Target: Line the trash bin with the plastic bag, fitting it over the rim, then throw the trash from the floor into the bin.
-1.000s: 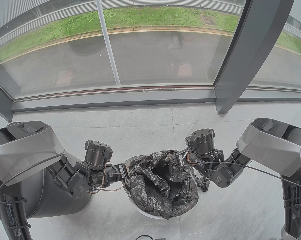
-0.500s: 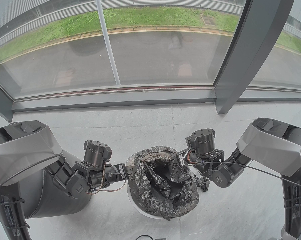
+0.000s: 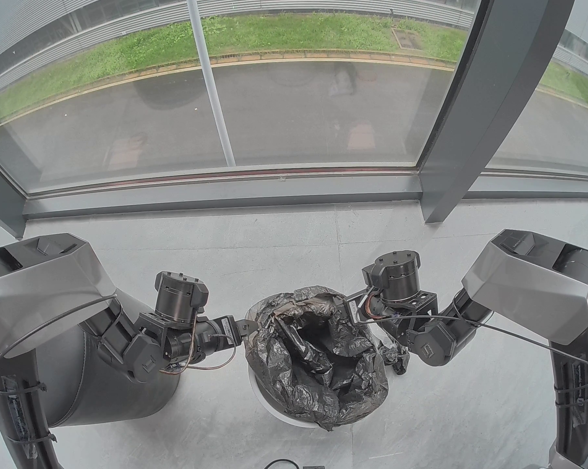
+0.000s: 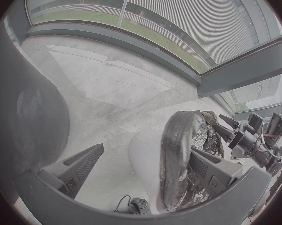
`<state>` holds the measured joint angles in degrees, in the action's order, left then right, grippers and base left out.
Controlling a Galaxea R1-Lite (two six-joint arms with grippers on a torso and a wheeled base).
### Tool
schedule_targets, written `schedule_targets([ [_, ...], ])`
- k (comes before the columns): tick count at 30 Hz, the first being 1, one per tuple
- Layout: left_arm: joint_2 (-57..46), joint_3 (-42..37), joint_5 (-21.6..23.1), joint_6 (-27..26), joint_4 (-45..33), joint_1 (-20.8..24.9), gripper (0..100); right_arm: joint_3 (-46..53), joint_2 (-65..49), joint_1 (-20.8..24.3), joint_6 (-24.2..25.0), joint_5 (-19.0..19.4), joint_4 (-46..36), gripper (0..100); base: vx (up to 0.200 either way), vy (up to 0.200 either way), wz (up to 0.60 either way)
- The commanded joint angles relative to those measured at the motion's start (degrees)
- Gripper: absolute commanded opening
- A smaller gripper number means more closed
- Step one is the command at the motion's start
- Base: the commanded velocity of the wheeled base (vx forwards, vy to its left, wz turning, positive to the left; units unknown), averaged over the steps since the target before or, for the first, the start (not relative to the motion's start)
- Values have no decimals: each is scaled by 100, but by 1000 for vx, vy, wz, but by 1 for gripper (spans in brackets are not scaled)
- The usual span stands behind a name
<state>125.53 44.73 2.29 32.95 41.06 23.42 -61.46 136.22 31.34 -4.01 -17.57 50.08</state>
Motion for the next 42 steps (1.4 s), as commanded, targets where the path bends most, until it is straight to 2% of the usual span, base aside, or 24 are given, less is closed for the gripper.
schedule_targets([
  [1,156,-25,-1,-184,7,-162,100,3,36,12,32,-1,2,100,0,0,0],
  [37,1185,71,-159,-254,640,-250,100,12,98,3,76,-1,11,100,0,0,0],
  [42,1255,54,-256,-509,649,-241,100,-15,98,3,76,-1,2,100,0,0,0],
])
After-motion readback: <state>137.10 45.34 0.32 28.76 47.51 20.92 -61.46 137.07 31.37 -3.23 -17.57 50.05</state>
